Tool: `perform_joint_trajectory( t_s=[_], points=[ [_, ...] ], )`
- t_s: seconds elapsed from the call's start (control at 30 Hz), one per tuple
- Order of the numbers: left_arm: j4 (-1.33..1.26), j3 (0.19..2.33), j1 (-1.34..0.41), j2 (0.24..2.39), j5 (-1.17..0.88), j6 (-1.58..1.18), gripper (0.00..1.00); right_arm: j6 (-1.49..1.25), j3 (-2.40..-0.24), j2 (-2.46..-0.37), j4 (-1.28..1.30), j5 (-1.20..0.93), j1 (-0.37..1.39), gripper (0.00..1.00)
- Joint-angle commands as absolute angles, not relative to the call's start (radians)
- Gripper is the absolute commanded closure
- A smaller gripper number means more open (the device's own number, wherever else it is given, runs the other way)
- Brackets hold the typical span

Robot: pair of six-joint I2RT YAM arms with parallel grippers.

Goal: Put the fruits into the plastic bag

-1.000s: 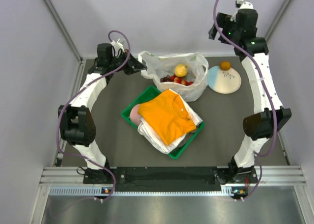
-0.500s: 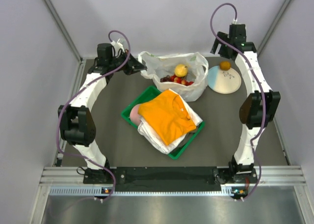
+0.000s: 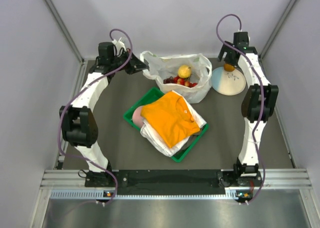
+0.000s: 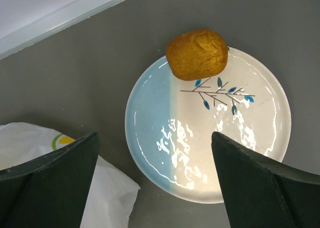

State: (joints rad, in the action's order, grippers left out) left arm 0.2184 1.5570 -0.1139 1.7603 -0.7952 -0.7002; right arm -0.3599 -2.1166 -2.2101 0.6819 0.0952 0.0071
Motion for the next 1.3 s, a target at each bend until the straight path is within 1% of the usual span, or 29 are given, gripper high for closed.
perform_joint_trajectory(
  t_s=[0.0, 0.17, 0.4, 0.83, 1.27],
  points=[
    [0.203, 1.603, -0.104, 1.781, -0.798, -0.686, 1.0, -0.367, -2.151, -2.235, 0.644, 0.084, -0.032, 0.08],
    [0.201, 1.621, -0.1, 1.802, -0.802, -0.684, 1.0, -0.356, -2.149, -2.279, 0.601, 0.069, -0.048, 0.08],
    [0.196, 1.629, -0.094, 1.813, -0.804, -0.686, 1.0, -0.331, -2.224, -2.361, 0.647, 0.126, -0.055, 0.07],
    [0.215, 1.674, -0.066, 1.859, -0.834, -0.678, 1.0, -0.328, -2.243, -2.434, 0.589, 0.137, -0.064, 0.04],
    [0.235, 1.709, -0.046, 1.901, -0.838, -0.683, 1.0, -0.34, -2.273, -2.49, 0.5, 0.14, -0.067, 0.05]
  ],
)
